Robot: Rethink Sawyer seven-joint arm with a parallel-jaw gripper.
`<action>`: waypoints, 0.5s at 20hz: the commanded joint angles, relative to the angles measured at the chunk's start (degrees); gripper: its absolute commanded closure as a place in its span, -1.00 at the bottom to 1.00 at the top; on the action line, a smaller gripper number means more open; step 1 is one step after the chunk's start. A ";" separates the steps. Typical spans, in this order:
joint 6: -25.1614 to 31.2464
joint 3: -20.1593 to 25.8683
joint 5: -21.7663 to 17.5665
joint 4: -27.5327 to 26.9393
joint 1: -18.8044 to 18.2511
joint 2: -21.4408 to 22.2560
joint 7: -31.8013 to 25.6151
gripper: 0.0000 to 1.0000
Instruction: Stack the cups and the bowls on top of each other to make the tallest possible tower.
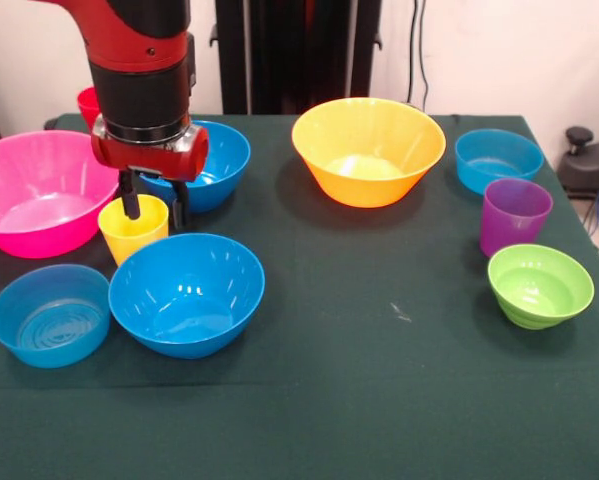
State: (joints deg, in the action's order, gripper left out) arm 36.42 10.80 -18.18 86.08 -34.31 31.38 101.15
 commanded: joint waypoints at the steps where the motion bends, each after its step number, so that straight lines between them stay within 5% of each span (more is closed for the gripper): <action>1: -4.12 -0.16 -3.32 -2.90 -0.50 -4.92 1.51 -1.00; 10: -8.74 -1.95 -4.17 -5.21 0.90 -10.22 4.22 -1.00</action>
State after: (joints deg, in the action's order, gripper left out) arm 34.12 9.30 -18.16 84.15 -34.94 26.39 101.15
